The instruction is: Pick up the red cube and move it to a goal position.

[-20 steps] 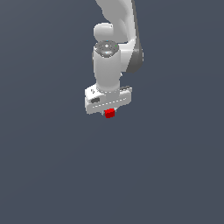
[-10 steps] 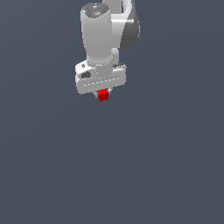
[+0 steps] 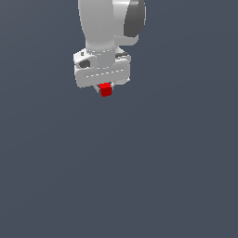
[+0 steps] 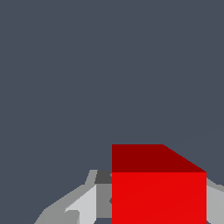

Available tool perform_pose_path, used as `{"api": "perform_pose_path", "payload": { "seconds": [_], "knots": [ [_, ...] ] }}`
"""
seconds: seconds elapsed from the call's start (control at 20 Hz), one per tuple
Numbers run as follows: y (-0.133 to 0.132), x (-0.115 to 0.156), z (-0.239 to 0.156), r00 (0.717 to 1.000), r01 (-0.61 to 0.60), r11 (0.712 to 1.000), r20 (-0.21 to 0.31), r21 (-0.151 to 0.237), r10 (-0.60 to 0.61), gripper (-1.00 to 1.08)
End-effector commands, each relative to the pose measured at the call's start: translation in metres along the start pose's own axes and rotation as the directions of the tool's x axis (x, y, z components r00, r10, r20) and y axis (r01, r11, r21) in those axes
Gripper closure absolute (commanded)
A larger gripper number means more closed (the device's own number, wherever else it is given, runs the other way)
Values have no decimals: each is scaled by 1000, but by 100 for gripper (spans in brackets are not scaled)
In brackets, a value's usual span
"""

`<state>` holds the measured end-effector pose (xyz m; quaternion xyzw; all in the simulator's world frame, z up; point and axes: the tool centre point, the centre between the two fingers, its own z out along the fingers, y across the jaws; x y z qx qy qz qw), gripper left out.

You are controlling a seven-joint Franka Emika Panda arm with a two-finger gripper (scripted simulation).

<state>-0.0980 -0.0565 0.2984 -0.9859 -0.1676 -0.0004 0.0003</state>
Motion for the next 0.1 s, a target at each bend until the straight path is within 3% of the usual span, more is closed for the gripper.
{"api": "perform_pose_path", "payload": {
  "seconds": [0.0,0.05],
  "knots": [
    [1,-2,-4,1000,0,1000,0,0,0,108],
    [1,-2,-4,1000,1,1000,1,0,-1,108]
  ]
}}
